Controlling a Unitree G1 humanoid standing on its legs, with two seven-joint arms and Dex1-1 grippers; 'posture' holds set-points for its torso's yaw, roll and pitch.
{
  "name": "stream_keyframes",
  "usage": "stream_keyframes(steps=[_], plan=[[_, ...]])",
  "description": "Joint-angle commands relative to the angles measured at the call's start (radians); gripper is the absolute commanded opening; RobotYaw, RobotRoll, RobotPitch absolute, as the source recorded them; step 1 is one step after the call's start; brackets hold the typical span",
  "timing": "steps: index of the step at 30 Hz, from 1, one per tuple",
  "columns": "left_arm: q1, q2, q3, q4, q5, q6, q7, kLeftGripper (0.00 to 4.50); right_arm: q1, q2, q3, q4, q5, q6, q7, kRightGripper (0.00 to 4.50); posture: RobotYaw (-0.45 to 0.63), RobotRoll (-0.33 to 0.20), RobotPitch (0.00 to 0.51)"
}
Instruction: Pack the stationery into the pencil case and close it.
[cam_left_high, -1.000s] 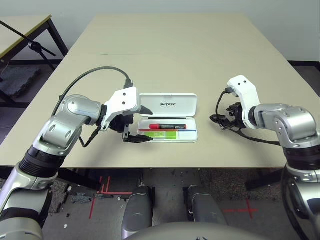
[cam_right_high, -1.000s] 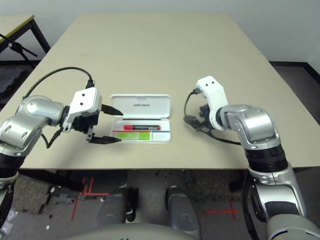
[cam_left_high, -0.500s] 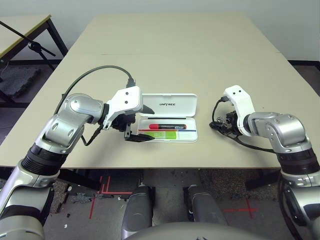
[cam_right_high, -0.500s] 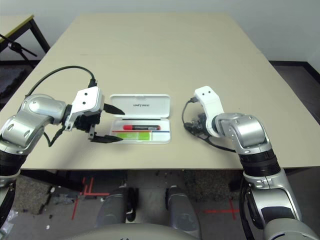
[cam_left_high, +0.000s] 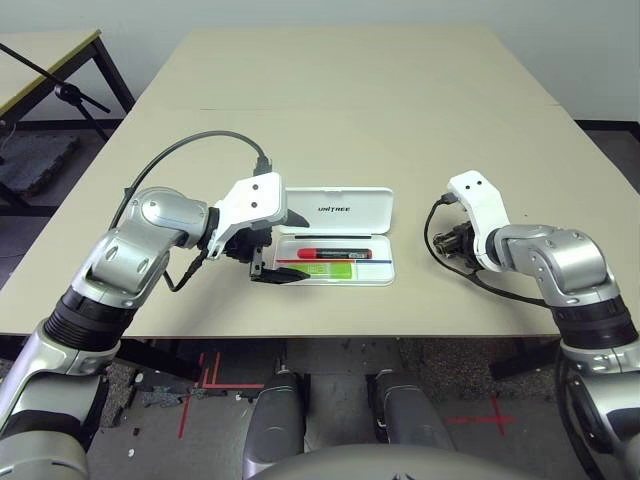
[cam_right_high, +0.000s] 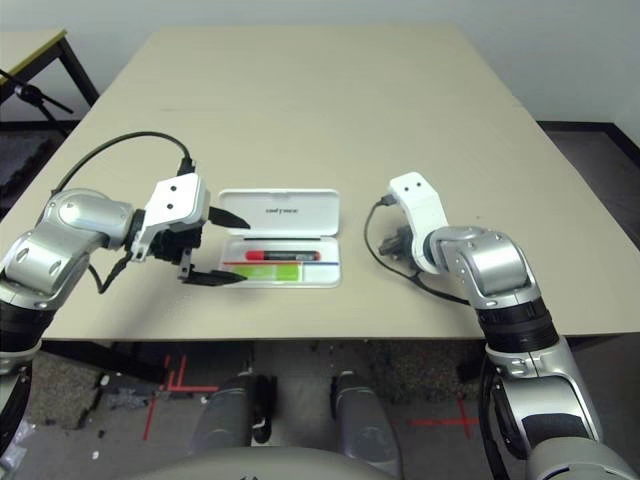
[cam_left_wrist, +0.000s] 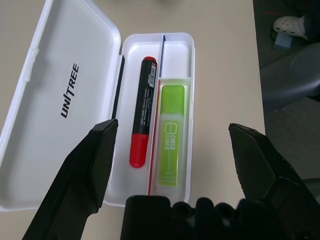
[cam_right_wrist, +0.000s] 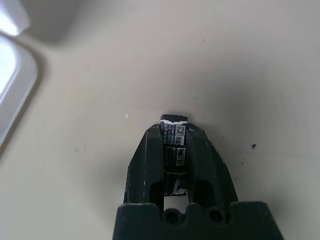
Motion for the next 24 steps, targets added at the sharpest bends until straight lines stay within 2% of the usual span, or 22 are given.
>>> stream_keyframes(steps=[1,5,9,14,24], plan=[[-0.002,-0.001,-0.016,-0.004,0.009,-0.001,0.0,4.5,-0.004,-0.094,0.043,-0.031,0.028,-0.12,0.153,0.33,-0.03,0.0,0.08],[-0.009,-0.001,-0.02,0.004,0.017,-0.003,-0.002,4.5,0.008,-0.23,0.079,-0.061,0.044,-0.379,0.419,0.33,-0.03,0.0,0.079],[-0.012,-0.003,-0.023,0.006,0.023,-0.004,-0.002,4.5,0.0,-0.287,0.1,-0.051,0.047,-0.549,0.602,0.33,-0.02,0.0,0.08],[-0.002,0.0,-0.02,-0.005,0.027,0.0,0.006,4.5,-0.001,-0.248,0.103,-0.09,0.115,-0.609,0.732,0.33,-0.01,0.0,0.083],[0.023,0.027,-0.013,-0.03,0.03,0.004,0.016,4.5,-0.047,-0.132,0.236,-0.031,-0.016,-0.721,0.738,0.33,0.01,0.0,0.088]])
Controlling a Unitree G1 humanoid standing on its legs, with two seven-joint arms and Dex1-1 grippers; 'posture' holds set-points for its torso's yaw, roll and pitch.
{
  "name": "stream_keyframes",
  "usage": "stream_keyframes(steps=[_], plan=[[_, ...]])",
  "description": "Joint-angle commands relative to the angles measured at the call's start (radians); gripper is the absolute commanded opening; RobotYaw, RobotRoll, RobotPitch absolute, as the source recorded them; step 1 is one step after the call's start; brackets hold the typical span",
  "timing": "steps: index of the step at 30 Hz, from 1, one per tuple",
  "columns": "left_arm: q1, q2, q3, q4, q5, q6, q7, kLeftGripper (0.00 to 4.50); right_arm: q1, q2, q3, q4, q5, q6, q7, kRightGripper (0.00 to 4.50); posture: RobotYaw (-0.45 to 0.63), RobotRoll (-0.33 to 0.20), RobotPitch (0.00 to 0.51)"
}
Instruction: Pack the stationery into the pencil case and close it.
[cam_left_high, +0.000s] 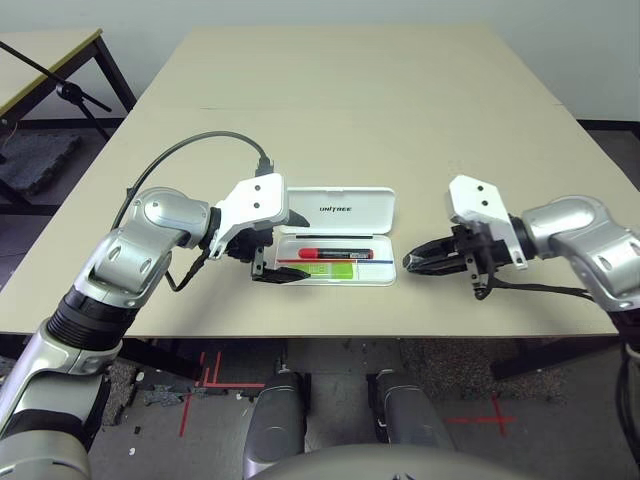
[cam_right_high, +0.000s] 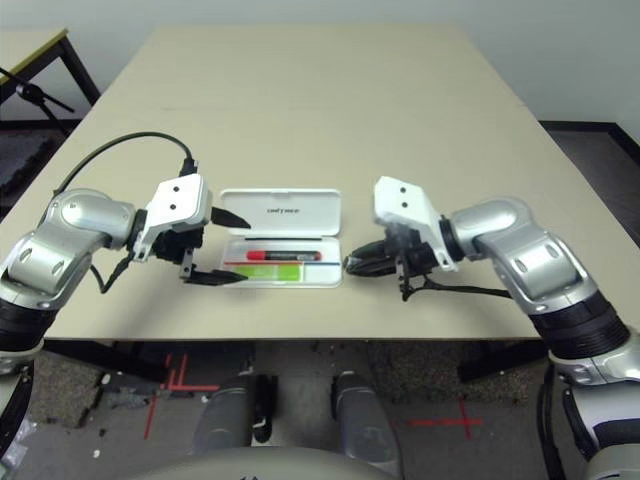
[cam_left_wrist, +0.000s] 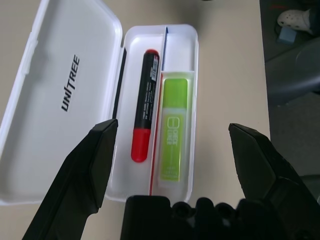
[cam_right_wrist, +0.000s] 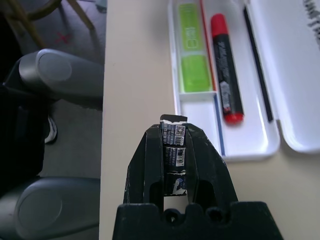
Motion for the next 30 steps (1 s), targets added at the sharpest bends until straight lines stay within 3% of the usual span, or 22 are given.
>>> stream_keyframes(steps=[1,19,30], plan=[[0.011,0.009,-0.011,-0.025,0.014,0.004,0.006,4.5,-0.026,0.025,0.044,0.033,-0.055,-0.042,0.003,0.33,0.02,0.0,0.089],[0.031,0.021,-0.005,-0.045,0.02,0.01,0.021,4.5,-0.08,0.167,0.085,0.217,-0.189,-0.23,-0.01,0.33,0.04,0.0,0.087],[0.023,0.018,-0.003,-0.053,0.012,0.02,0.021,4.5,-0.074,0.196,0.081,0.262,-0.22,-0.281,-0.006,0.33,0.04,0.0,0.085]])
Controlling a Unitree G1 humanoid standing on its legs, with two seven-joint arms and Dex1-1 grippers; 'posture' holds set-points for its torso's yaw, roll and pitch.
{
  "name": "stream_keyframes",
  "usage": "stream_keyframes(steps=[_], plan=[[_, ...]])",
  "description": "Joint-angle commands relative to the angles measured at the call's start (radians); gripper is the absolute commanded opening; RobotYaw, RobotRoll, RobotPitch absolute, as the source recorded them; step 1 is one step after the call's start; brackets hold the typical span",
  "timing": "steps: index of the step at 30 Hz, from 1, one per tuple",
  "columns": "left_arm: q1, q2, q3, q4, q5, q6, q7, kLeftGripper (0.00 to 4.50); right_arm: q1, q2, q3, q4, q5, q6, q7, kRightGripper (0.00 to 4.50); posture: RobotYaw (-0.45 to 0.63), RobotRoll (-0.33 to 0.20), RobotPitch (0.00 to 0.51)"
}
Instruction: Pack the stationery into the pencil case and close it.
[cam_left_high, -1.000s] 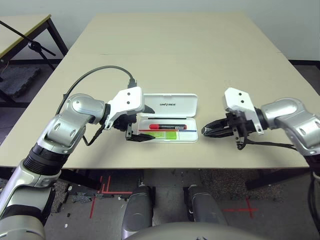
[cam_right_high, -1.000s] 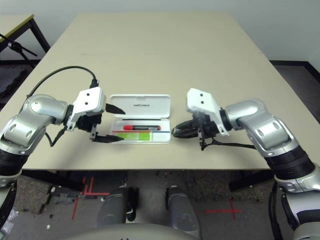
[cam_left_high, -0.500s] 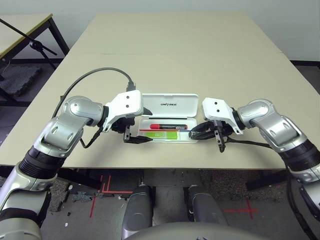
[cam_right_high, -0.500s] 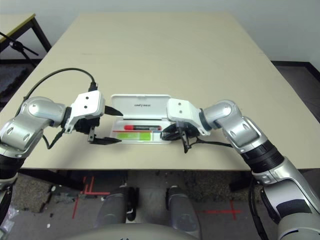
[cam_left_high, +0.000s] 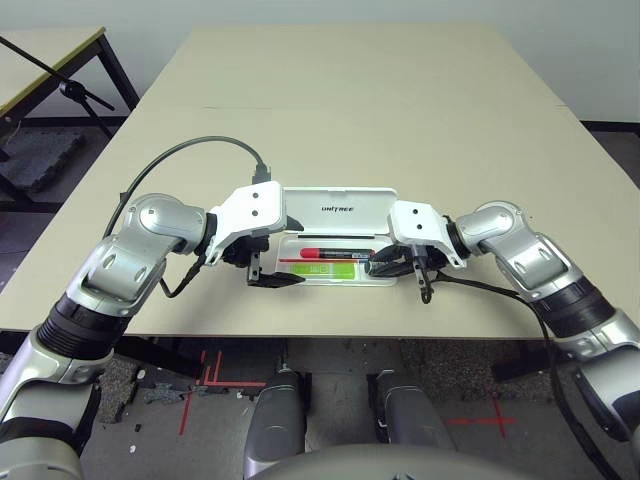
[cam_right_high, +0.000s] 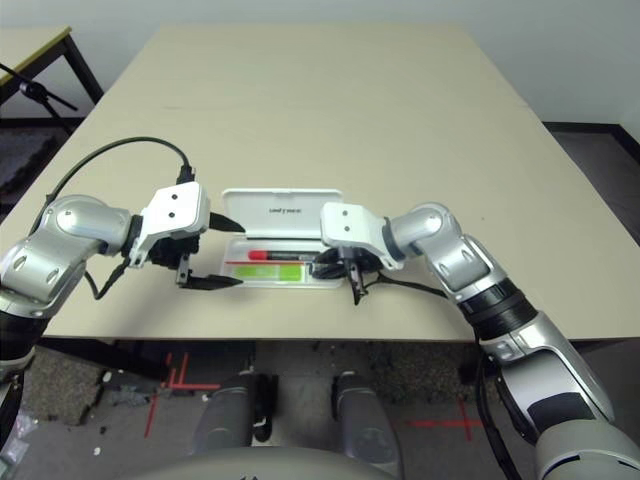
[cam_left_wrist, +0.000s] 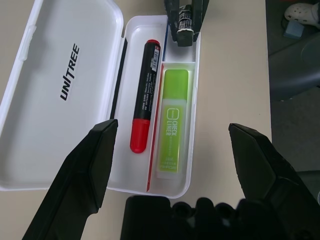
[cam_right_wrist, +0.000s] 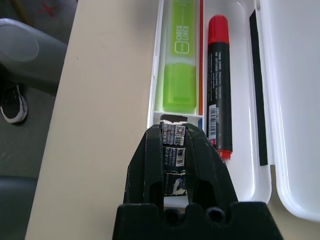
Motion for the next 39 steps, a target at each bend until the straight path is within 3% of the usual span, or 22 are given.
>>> stream_keyframes(steps=[1,11,14,28,39], plan=[[0.002,0.007,-0.004,-0.018,0.003,0.004,0.001,4.5,-0.001,0.007,-0.002,0.011,-0.009,-0.03,-0.002,0.68,0.04,0.0,0.085],[0.006,0.01,-0.006,-0.013,0.009,0.002,0.002,4.5,-0.019,0.007,-0.056,0.02,0.029,-0.034,-0.013,4.37,0.04,0.0,0.085],[0.012,0.013,-0.004,-0.018,0.008,0.005,0.003,4.5,-0.015,-0.018,-0.111,0.006,0.09,0.014,0.016,4.45,0.04,0.0,0.089],[0.028,0.044,0.016,0.011,0.004,-0.011,-0.003,4.5,0.084,-0.35,-0.378,0.04,0.301,0.166,0.216,4.45,0.02,0.0,0.091],[0.035,0.064,0.027,0.02,0.004,-0.008,-0.006,4.5,0.114,-0.353,-0.39,0.011,0.326,0.195,0.204,4.45,0.02,0.0,0.088]])
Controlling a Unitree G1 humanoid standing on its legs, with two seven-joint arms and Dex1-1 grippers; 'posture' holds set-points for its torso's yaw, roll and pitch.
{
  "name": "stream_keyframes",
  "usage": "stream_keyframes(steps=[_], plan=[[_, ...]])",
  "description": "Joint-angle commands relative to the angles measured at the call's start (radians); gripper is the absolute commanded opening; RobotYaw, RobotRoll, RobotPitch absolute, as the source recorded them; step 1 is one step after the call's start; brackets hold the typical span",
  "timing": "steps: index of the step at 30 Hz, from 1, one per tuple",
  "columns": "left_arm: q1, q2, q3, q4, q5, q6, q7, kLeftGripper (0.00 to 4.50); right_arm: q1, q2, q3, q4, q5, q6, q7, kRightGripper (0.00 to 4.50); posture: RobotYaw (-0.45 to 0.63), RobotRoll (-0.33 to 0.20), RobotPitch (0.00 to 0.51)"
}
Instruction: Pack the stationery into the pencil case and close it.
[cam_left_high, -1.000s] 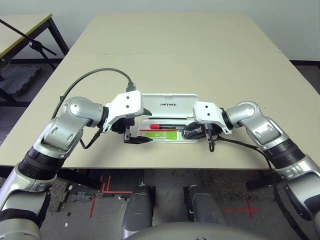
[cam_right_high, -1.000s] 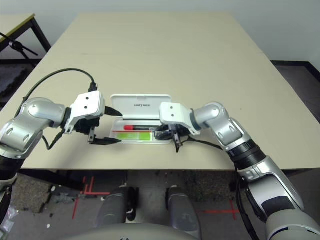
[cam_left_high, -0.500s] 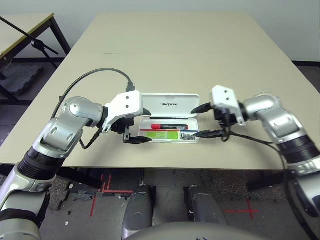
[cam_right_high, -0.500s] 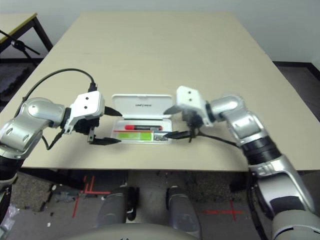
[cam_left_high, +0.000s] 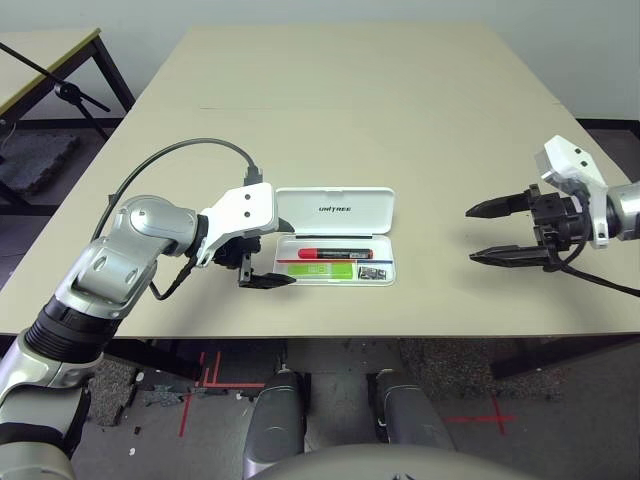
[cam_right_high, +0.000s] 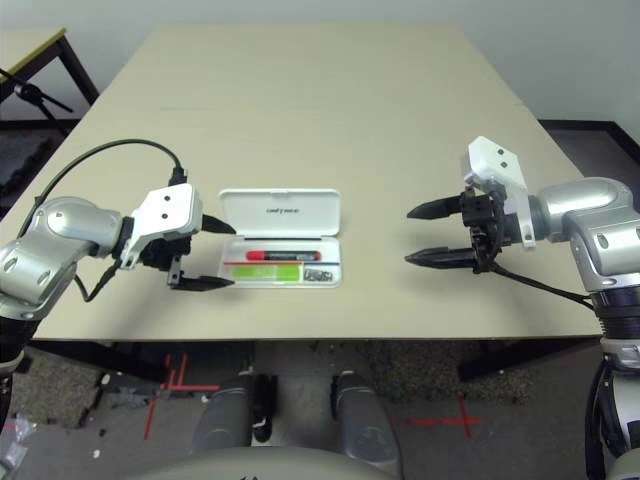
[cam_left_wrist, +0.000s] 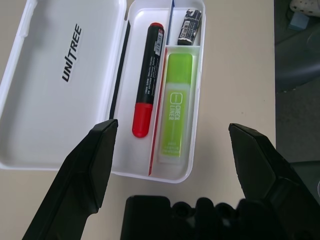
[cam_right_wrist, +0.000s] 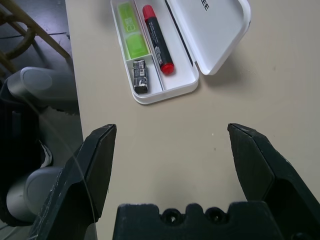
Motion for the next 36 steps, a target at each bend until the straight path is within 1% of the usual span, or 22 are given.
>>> stream_keyframes(steps=[1,3,4,7,9,11,13,14,16,18,22,26,29,32,36], plan=[[0.013,0.026,0.011,0.011,0.005,0.008,-0.006,4.5,0.008,0.014,0.008,-0.018,0.004,0.002,-0.007,4.45,0.02,0.0,0.088],[0.022,0.044,0.013,0.018,0.012,0.012,-0.007,4.12,0.006,0.02,0.013,-0.015,-0.002,-0.001,-0.01,4.5,0.02,0.0,0.087],[0.035,0.07,0.008,0.025,0.024,0.01,-0.017,3.89,0.005,0.023,0.017,-0.015,-0.005,-0.003,-0.008,4.5,0.03,0.0,0.087],[0.061,0.131,-0.007,0.061,0.07,-0.01,-0.023,2.79,0.002,0.031,0.029,-0.017,-0.011,-0.007,-0.005,4.5,0.03,0.0,0.087],[0.066,0.153,-0.013,0.098,0.104,-0.037,-0.017,1.96,-0.002,0.037,0.036,-0.016,-0.015,-0.01,-0.005,4.5,0.03,0.0,0.086],[0.061,0.158,-0.011,0.131,0.13,-0.06,-0.008,1.19,-0.006,0.043,0.04,-0.015,-0.017,-0.011,-0.006,4.5,0.03,0.0,0.086],[0.046,0.146,-0.006,0.162,0.148,-0.067,0.007,0.37,-0.006,0.046,0.044,-0.018,-0.018,-0.012,-0.008,4.5,0.03,0.0,0.086],[0.038,0.14,-0.006,0.178,0.159,-0.065,0.017,0.02,-0.005,0.046,0.045,-0.019,-0.018,-0.012,-0.008,4.5,0.03,0.0,0.086],[0.02,0.125,-0.013,0.225,0.192,-0.085,0.038,0.02,-0.006,0.046,0.049,-0.015,-0.025,-0.016,-0.008,4.5,0.02,0.0,0.086],[0.006,0.093,-0.013,0.274,0.211,-0.109,0.067,0.02,-0.005,0.043,0.052,-0.011,-0.034,-0.023,-0.011,4.5,0.02,0.0,0.086],[-0.032,0.002,-0.002,0.359,0.234,-0.124,0.146,0.02,-0.004,0.042,0.05,-0.011,-0.04,-0.026,-0.011,4.5,0.01,0.0,0.083],[-0.113,-0.127,0.042,0.512,0.25,-0.086,0.304,0.02,-0.004,0.039,0.047,-0.014,-0.044,-0.028,-0.011,4.5,0.01,0.0,0.079],[-0.155,-0.186,0.057,0.63,0.255,-0.138,0.362,0.02,-0.008,0.04,0.049,-0.009,-0.051,-0.033,-0.015,4.5,0.0,0.0,0.076],[-0.176,-0.224,0.071,0.688,0.242,-0.162,0.371,0.02,-0.01,0.041,0.049,-0.01,-0.053,-0.032,-0.017,4.5,0.0,0.0,0.076],[-0.2,-0.26,0.063,0.769,0.259,-0.213,0.383,0.02,-0.011,0.042,0.05,-0.011,-0.054,-0.033,-0.021,4.5,-0.01,0.0,0.072]])
